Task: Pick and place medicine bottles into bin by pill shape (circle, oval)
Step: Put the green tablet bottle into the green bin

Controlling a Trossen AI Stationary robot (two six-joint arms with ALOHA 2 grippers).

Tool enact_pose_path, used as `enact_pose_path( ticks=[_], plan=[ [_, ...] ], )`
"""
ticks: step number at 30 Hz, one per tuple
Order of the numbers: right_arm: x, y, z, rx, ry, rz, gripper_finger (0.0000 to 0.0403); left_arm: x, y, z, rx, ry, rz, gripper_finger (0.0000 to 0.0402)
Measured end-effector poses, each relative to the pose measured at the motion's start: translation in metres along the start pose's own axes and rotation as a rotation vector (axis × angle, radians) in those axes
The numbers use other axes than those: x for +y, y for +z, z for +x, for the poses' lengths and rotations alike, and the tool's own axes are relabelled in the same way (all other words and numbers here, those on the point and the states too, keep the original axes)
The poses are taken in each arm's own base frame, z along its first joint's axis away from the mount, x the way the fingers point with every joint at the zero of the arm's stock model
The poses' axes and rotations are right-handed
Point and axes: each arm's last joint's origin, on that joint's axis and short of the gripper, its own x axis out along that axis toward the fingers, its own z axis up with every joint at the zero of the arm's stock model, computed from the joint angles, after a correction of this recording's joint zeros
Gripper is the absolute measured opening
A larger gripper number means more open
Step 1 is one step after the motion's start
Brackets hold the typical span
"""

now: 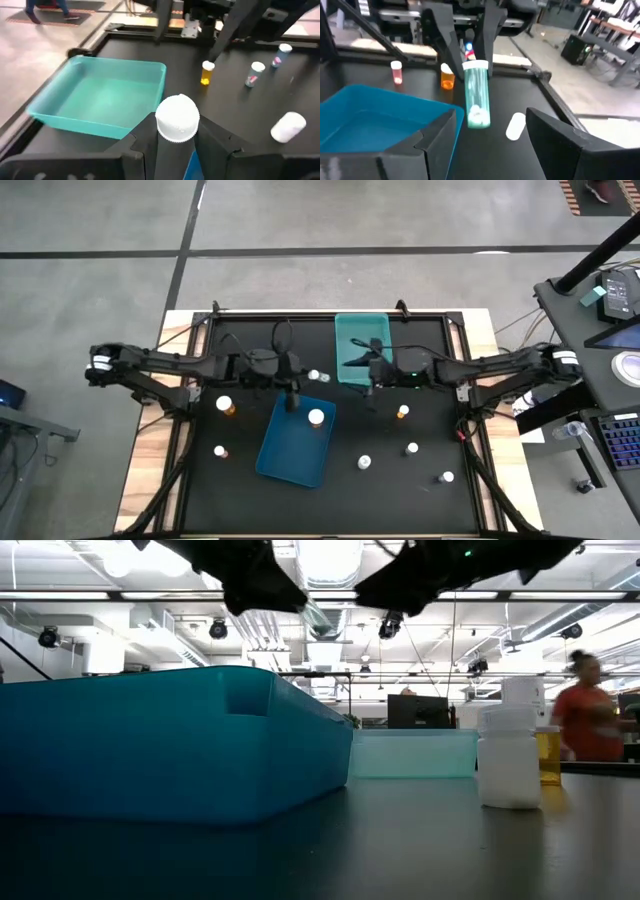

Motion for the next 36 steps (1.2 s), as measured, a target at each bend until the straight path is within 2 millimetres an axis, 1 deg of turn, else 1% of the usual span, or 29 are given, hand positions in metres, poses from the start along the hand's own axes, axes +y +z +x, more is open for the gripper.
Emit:
enact_pose_path(
  ticks=[6, 9, 13, 17, 24, 31, 34, 36],
  plan=[
    [0.003, -0.008, 0.027, 0.072, 0.013, -0.013, 0.0231, -0.003, -0.001, 0.015, -0.034, -0.024, 0.037, 0.0092],
    [0.004, -0.010, 0.038, 0.104, 0.017, -0.022, 0.0231, -0.005, 0.000, 0.019, -0.053, -0.038, 0.038, 0.0092],
    [0.005, -0.009, 0.047, 0.117, 0.019, -0.026, 0.0224, -0.005, 0.001, 0.019, -0.054, -0.043, 0.047, 0.0092],
    [0.005, -0.009, 0.051, 0.144, 0.024, -0.031, 0.0199, -0.005, 0.000, 0.019, -0.053, -0.043, 0.047, 0.0092],
    [0.005, -0.007, 0.050, 0.145, 0.024, -0.030, 0.0141, -0.005, 0.000, 0.018, -0.050, -0.043, 0.047, 0.0093],
    [0.005, -0.007, 0.050, 0.142, 0.024, -0.028, 0.0095, -0.004, 0.000, 0.017, -0.050, -0.041, 0.029, 0.0093],
    [0.005, -0.007, 0.050, 0.142, 0.025, -0.028, 0.0082, -0.004, 0.000, 0.017, -0.050, -0.042, 0.029, 0.0103],
    [0.005, -0.007, 0.050, 0.143, 0.024, -0.028, 0.0081, -0.004, 0.001, 0.017, -0.053, -0.042, 0.029, 0.0117]
  ],
)
